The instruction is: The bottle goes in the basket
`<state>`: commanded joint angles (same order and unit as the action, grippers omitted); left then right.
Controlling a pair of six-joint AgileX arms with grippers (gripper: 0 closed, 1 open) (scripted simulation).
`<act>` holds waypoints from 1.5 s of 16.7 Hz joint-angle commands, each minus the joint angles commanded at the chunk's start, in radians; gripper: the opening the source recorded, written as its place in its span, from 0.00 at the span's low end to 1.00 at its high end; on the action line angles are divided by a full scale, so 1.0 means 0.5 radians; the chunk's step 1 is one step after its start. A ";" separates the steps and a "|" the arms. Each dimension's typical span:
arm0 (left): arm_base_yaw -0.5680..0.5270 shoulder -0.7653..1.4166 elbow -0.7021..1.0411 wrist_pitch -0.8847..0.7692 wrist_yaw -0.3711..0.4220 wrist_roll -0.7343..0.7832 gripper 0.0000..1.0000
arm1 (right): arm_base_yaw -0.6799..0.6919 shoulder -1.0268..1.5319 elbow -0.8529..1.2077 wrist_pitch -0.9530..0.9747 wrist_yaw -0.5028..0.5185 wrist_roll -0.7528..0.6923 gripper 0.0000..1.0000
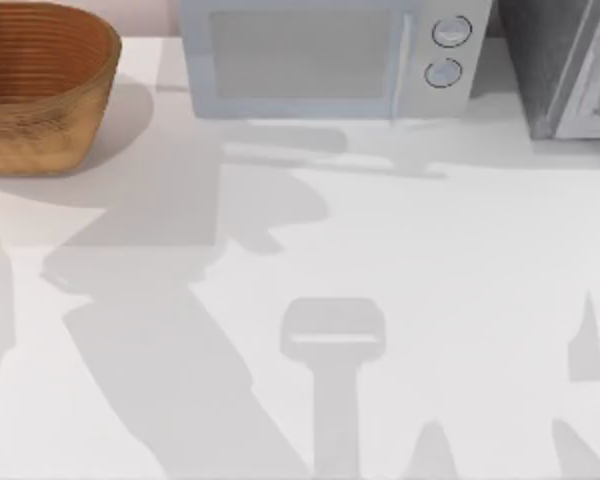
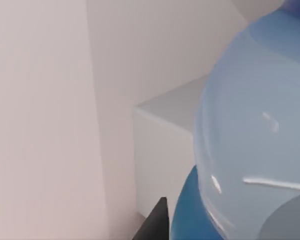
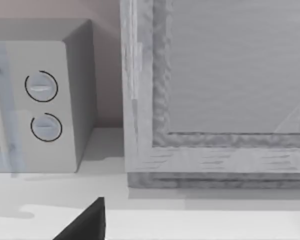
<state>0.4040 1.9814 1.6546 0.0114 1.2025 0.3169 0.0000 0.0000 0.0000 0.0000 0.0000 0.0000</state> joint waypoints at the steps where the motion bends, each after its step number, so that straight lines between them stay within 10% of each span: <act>1: -0.004 0.004 0.000 0.007 -0.003 -0.003 0.00 | 0.000 0.000 0.000 0.000 0.000 0.000 1.00; 12: -0.198 0.209 -0.043 0.380 -0.188 -0.140 0.00 | 0.000 0.000 0.000 0.000 0.000 0.000 1.00; 25: -0.198 0.209 -0.043 0.380 -0.188 -0.140 0.98 | 0.000 0.000 0.000 0.000 0.000 0.000 1.00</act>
<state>0.3047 2.0857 1.6333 0.2015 1.1087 0.2467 0.0000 0.0000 0.0000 0.0000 0.0000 0.0000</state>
